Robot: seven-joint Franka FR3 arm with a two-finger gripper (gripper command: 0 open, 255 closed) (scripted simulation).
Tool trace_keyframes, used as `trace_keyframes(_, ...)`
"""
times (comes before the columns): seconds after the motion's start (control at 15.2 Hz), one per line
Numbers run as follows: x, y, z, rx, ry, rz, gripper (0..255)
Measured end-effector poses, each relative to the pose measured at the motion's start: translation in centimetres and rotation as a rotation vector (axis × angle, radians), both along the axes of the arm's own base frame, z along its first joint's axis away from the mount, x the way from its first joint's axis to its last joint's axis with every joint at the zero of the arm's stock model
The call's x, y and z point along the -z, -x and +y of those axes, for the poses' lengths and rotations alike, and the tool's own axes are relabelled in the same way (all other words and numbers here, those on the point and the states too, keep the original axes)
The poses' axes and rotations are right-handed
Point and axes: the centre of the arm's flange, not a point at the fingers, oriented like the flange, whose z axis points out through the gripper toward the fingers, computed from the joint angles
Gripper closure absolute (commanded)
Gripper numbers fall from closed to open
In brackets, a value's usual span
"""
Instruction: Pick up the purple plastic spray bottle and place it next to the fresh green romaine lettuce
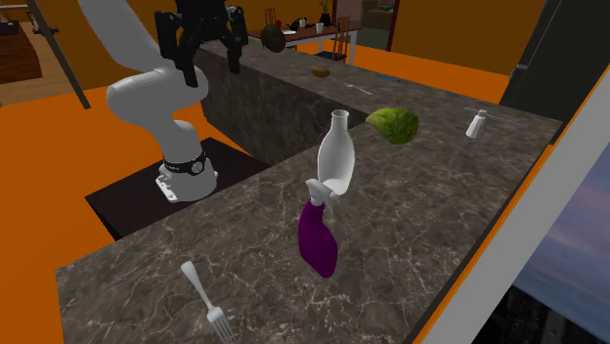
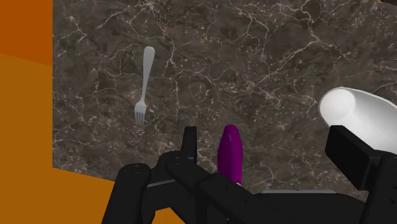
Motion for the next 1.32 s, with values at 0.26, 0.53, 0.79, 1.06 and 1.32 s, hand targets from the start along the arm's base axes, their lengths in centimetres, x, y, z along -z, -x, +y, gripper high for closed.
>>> trace_keyframes(0.26,1.3,-2.9,0.2,0.019,-0.004,0.040,0)
trace_keyframes(0.53,4.6,-8.5,0.5,0.056,-0.014,0.119,0)
trace_keyframes(0.79,8.0,-13.7,0.4,0.093,-0.023,0.198,0)
trace_keyframes(1.06,12.0,-18.7,0.5,0.131,-0.032,0.278,0)
trace_keyframes(1.32,16.1,-23.3,0.3,0.168,-0.041,0.357,0)
